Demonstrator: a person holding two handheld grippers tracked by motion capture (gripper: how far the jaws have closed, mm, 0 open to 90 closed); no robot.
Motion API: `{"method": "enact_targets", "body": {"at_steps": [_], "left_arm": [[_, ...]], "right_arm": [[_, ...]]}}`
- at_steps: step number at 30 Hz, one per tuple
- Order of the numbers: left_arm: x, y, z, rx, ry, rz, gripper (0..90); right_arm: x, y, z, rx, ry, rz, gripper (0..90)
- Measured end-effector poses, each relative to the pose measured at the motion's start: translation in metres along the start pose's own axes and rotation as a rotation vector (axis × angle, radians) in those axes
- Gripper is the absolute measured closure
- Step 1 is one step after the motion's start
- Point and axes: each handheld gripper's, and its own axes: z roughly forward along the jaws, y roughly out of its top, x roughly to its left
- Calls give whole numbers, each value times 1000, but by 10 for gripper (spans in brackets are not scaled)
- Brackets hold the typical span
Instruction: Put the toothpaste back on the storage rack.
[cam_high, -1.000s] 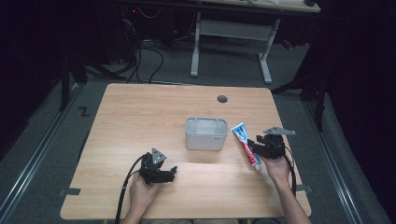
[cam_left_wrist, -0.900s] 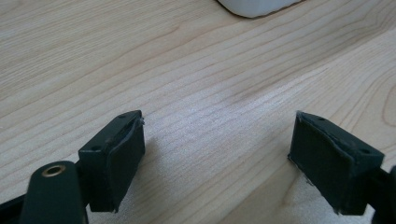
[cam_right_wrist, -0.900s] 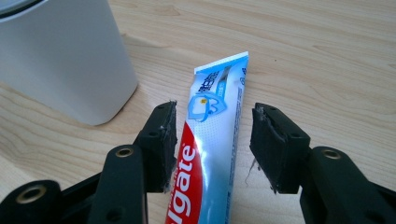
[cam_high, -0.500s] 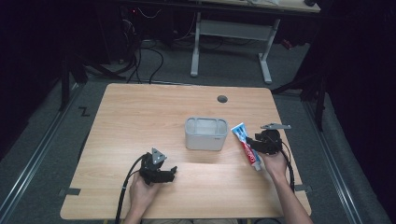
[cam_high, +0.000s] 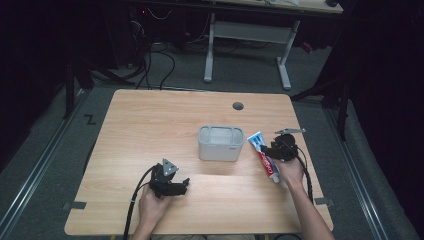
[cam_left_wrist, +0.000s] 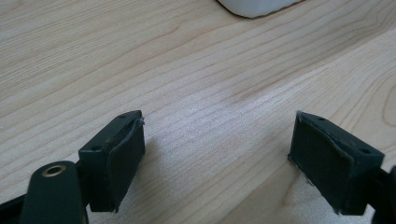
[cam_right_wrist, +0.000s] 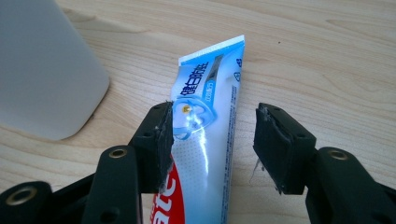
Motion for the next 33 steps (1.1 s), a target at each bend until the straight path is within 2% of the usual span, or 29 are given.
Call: {"method": "enact_targets", "body": {"at_steps": [8, 14, 20, 29, 30, 32, 33], "left_arm": [[0, 0, 0, 0, 0, 0, 183], [0, 0, 0, 0, 0, 0, 183], [0, 0, 0, 0, 0, 0, 183], [0, 0, 0, 0, 0, 2, 182], [0, 0, 0, 0, 0, 2, 182], [0, 0, 0, 0, 0, 2, 182], [0, 0, 0, 0, 0, 3, 183]], "right_arm": [[-4, 5, 8, 25, 6, 23, 468], [-9, 4, 12, 28, 26, 53, 465], [-12, 7, 14, 53, 50, 77, 464], [-7, 11, 20, 82, 80, 67, 460], [-6, 12, 22, 101, 82, 62, 454], [0, 10, 29, 149, 44, 23, 436], [1, 10, 30, 148, 37, 16, 435]]}}
